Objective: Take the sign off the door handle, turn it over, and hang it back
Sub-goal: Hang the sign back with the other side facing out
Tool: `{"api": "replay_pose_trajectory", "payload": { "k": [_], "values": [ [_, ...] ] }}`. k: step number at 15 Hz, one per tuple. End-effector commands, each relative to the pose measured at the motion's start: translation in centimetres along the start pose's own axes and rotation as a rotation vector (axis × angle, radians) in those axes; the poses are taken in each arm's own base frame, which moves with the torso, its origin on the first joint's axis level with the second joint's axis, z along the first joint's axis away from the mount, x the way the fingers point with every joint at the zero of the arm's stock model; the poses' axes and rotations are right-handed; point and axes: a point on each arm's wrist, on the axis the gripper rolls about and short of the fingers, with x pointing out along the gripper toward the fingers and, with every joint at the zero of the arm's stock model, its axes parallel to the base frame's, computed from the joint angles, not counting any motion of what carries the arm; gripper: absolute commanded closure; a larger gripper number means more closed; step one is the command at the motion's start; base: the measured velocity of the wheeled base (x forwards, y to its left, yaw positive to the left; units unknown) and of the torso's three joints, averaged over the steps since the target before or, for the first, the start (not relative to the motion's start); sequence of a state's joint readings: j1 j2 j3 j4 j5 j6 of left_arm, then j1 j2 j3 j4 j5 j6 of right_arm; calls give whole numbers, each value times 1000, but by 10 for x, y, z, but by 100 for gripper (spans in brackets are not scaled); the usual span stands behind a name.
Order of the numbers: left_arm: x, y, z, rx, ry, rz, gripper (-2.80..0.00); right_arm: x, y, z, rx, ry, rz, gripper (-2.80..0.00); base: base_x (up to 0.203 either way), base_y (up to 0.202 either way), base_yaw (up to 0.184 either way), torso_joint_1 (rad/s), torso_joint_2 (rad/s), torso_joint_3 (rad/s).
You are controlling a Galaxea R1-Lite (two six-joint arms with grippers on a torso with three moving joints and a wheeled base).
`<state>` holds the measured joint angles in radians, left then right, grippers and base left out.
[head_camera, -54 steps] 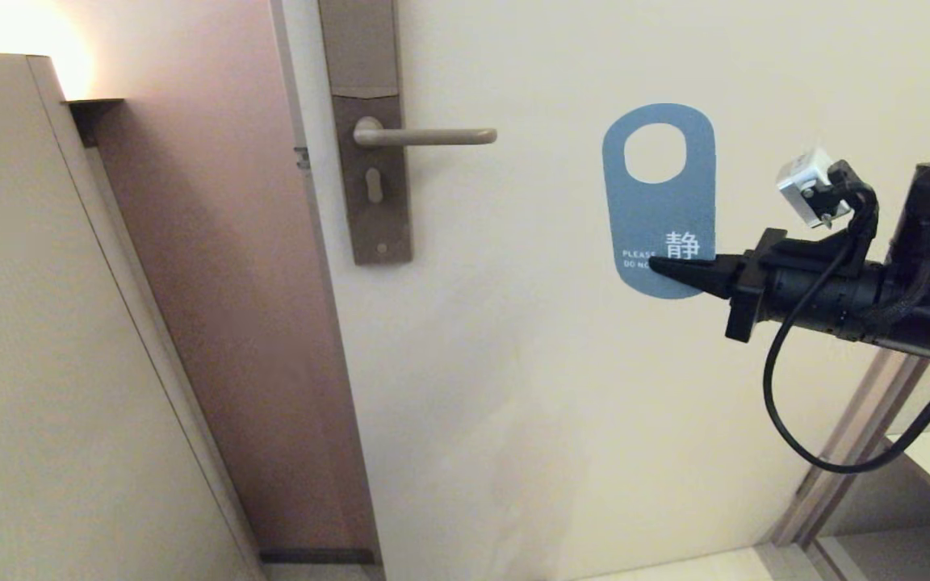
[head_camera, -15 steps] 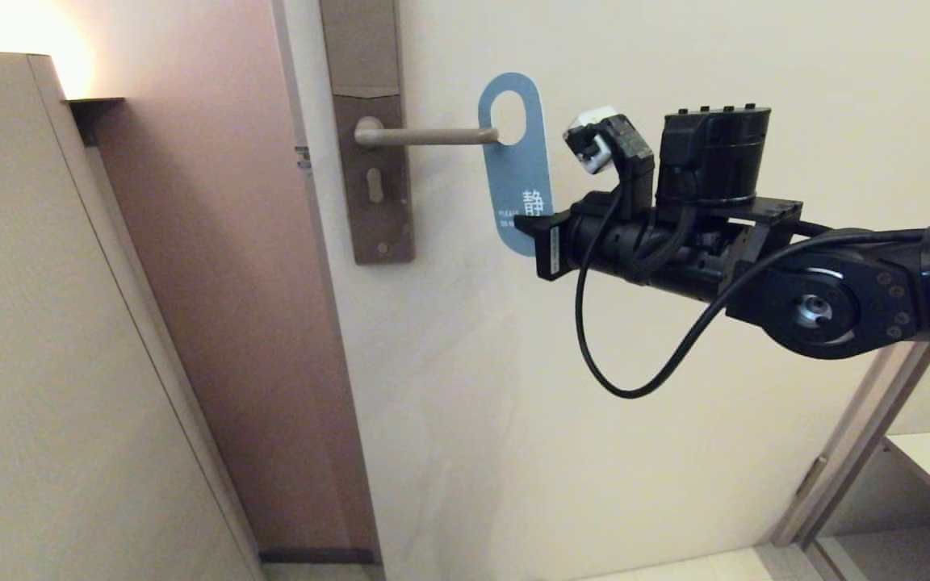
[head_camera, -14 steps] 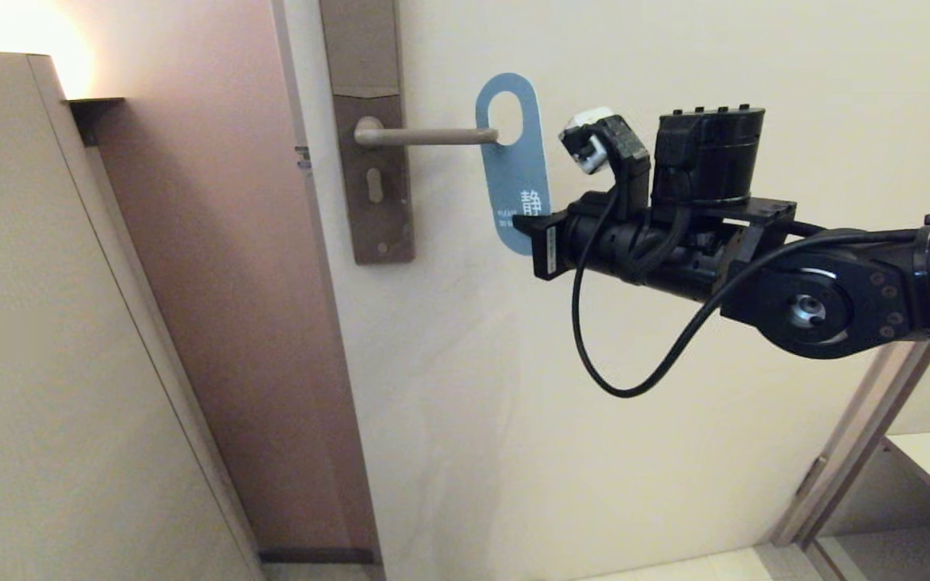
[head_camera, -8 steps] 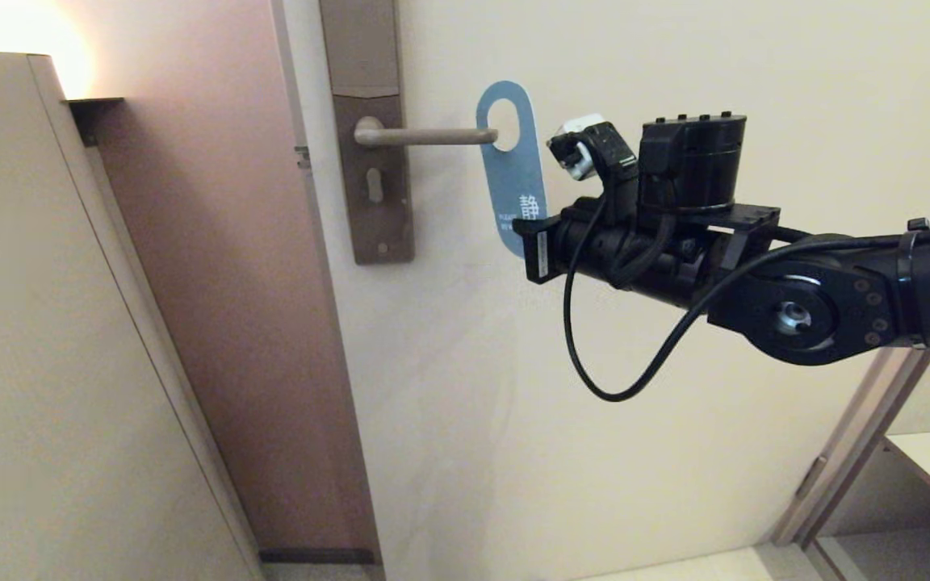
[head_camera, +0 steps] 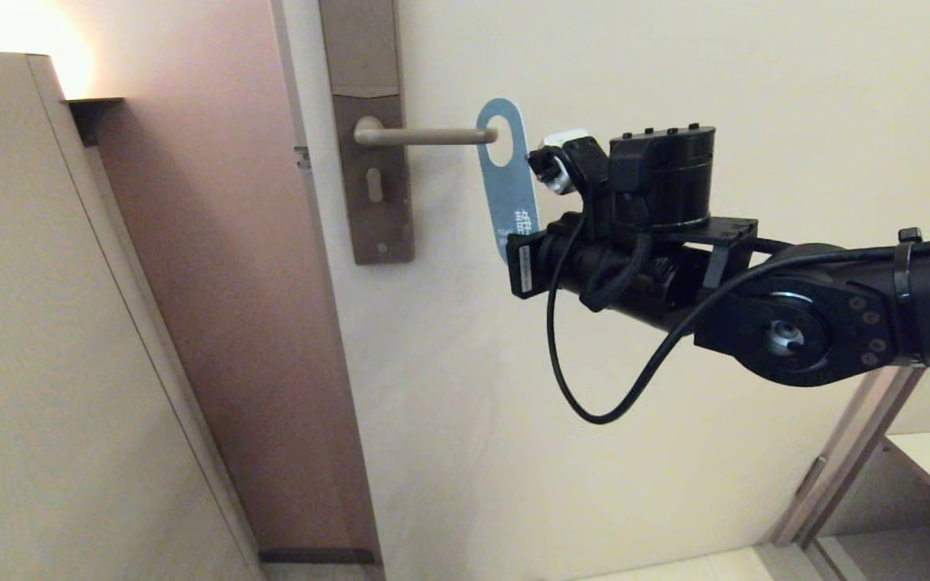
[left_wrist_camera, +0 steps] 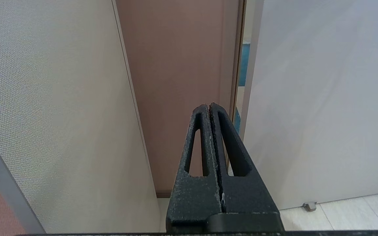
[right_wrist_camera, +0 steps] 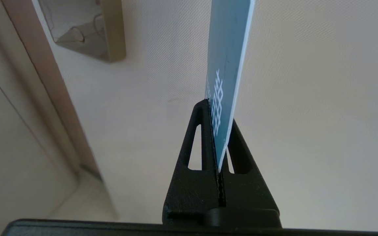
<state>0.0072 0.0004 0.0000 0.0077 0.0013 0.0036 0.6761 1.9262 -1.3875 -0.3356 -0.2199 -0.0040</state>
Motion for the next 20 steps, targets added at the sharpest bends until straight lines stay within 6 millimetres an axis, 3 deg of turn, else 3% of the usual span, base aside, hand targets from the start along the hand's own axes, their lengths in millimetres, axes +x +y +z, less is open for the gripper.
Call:
{"api": "replay_pose_trajectory", "payload": {
  "k": [1, 6, 12, 20],
  "values": [
    [0, 0, 0, -1, 0, 1, 0, -2, 5, 1, 18, 1, 1, 0, 0, 0, 0, 0, 0, 0],
    [0, 0, 0, -1, 0, 1, 0, -3, 19, 0, 29, 7, 30, 0, 0, 0, 0, 0, 0, 0],
    [0, 0, 0, -1, 0, 1, 0, 5, 51, 6, 26, -27, 85, 0, 0, 0, 0, 0, 0, 0],
    [0, 0, 0, -1, 0, 1, 0, 17, 87, -1, 110, -22, 148, 0, 0, 0, 0, 0, 0, 0]
  ]
}}
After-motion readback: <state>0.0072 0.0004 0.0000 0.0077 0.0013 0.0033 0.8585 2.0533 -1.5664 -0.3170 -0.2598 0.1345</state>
